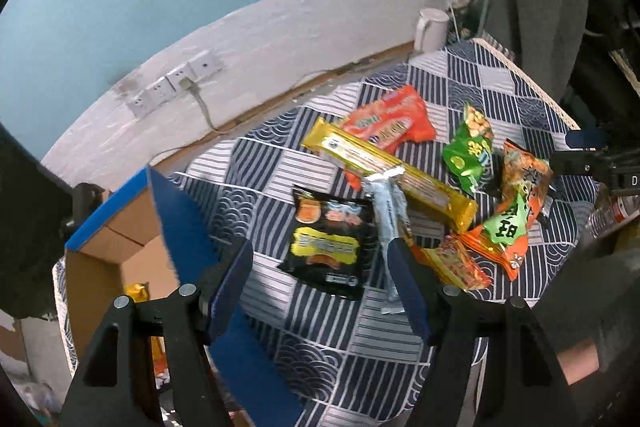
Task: Organize snacks
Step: 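Grasp the black snack packet with the left tool while the right tool grasps the orange-green bag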
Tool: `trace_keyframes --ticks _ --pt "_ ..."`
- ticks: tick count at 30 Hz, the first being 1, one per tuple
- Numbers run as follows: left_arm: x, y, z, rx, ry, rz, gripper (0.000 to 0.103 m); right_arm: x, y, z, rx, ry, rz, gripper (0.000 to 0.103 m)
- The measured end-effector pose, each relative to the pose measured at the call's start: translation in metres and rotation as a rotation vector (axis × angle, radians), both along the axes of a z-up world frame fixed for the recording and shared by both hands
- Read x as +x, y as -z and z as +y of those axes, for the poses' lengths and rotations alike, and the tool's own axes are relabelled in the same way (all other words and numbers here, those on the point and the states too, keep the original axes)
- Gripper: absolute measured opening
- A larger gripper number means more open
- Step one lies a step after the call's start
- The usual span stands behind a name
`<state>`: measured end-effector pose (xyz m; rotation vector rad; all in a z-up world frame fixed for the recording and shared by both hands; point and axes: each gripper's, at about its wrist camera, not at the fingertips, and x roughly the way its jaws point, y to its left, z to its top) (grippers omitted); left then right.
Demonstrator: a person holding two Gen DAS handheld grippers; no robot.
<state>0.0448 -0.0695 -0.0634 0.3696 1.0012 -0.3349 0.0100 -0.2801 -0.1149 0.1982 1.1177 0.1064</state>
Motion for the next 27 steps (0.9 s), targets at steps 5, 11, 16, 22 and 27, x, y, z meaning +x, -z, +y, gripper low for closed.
trace_keyframes --ticks 5,11,16,22,27 --pt "0.001 0.015 -0.011 0.016 0.011 0.025 0.071 -0.005 0.015 -0.011 0.026 0.039 0.047 0.074" --pt "0.006 0.029 -0.015 0.047 0.012 0.048 0.071 -0.005 0.039 -0.012 0.038 0.061 0.117 0.075" --pt "0.014 0.034 -0.012 0.043 -0.006 0.058 0.072 0.002 0.06 -0.009 0.037 0.067 0.162 0.075" --pt "0.026 0.044 -0.005 0.037 -0.039 0.087 0.075 0.017 0.075 -0.009 0.034 0.086 0.176 0.076" --pt "0.033 0.055 -0.002 0.045 -0.053 0.118 0.075 0.036 0.08 -0.006 0.018 0.095 0.166 0.081"
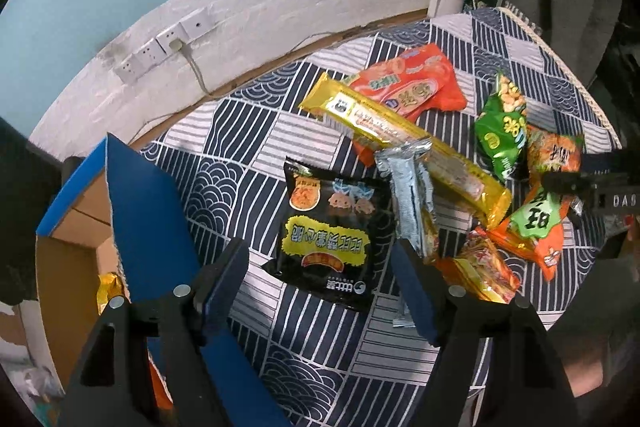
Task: Organize snacks
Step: 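Grasp the black snack packet with the left tool while the right tool grasps the orange-green bag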
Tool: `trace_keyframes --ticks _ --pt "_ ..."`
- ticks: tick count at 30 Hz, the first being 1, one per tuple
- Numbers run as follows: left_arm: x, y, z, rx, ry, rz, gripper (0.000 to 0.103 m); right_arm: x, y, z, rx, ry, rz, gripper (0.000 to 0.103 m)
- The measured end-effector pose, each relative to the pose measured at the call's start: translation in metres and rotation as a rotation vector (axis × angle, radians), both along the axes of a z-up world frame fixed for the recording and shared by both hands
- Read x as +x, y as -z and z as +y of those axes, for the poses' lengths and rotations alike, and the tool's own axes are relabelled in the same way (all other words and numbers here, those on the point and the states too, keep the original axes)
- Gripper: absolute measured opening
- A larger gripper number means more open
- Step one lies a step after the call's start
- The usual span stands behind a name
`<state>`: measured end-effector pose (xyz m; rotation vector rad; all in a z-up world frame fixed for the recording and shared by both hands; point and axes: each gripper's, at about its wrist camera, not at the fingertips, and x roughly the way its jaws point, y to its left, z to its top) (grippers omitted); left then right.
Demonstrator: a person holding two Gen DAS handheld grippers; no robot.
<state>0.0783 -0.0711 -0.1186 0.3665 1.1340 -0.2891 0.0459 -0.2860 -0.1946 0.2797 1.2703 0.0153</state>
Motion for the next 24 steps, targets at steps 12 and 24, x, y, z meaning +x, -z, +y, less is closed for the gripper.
trace_keyframes --ticks 12,24 --pt "0.019 0.033 -0.015 0.056 0.018 0.055 0.08 0.022 0.023 0.015 -0.104 -0.068 0.026 0.071" --pt "0.04 0.07 -0.023 0.095 0.011 0.13 0.08 0.027 0.002 -0.012 -0.108 -0.101 -0.053 0.041"
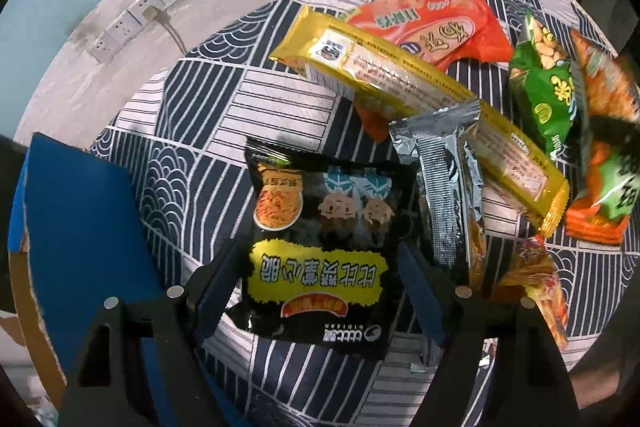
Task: Organize snacks
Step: 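Grasp the black snack packet with the left tool while the right tool grasps the orange-green bag, then carry the black packet and orange-green bag over the box and release both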
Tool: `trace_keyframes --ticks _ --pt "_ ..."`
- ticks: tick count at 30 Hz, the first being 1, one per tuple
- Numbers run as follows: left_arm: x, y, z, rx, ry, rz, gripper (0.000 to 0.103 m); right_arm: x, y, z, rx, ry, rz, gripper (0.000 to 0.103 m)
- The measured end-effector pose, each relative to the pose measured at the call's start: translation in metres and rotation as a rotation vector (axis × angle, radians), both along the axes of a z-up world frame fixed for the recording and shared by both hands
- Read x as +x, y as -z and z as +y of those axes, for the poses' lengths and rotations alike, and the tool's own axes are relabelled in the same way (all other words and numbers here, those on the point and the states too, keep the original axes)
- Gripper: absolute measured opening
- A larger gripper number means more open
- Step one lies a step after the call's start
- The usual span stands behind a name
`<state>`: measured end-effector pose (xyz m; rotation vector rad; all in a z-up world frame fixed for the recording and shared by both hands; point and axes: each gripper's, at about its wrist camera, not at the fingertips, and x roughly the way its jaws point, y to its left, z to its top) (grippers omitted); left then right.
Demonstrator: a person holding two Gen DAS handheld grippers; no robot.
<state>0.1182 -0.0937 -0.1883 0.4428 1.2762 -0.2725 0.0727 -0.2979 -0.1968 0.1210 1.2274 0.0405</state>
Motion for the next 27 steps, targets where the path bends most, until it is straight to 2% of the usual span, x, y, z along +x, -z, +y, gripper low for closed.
trace_keyframes --ticks 9,14,22,27 --pt "0.006 0.012 -0.008 0.032 0.01 -0.004 0.08 0.002 -0.021 0.005 -0.008 -0.04 -0.052 0.041" --pt "0.002 0.008 -0.005 0.004 0.007 -0.017 0.059 0.001 -0.024 0.007 -0.022 -0.06 -0.061 0.041" --pt "-0.006 -0.007 0.001 -0.002 -0.013 -0.055 0.059 -0.002 -0.039 0.004 -0.022 -0.059 -0.093 0.04" --pt "-0.017 -0.033 0.002 -0.016 -0.003 -0.115 0.059 -0.004 -0.056 0.008 -0.046 -0.084 -0.126 0.04"
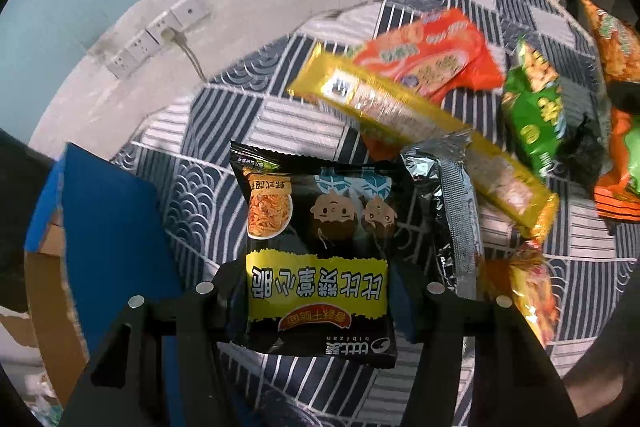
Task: Organize snacks
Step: 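Carry the black packet and orange-green bag over the box and release both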
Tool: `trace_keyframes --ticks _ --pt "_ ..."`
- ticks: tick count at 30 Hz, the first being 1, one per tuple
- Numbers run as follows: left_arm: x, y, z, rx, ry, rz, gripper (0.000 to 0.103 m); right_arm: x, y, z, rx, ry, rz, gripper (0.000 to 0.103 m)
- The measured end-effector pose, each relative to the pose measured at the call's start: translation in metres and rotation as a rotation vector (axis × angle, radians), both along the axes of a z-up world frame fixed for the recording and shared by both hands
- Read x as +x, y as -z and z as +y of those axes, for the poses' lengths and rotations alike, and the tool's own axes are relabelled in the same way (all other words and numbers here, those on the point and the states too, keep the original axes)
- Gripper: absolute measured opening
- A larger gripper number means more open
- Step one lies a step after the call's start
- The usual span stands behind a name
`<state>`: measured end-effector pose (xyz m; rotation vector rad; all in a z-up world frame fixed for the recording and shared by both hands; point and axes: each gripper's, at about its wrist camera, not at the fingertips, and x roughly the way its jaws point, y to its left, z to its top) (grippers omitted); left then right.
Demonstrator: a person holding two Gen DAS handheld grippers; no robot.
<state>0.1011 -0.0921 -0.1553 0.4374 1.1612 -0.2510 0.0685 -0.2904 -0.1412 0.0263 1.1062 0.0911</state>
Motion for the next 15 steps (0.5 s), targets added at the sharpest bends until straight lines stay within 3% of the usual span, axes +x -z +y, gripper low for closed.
trace_keyframes --ticks 10,15 --pt "-0.019 -0.043 0.012 -0.036 0.01 -0.079 0.059 -0.008 -0.022 0.011 -0.015 -0.026 -0.046 0.04" --pt "-0.021 -0.059 0.014 0.017 -0.005 -0.169 0.059 -0.01 -0.03 0.016 -0.006 -0.024 -0.06 0.04"
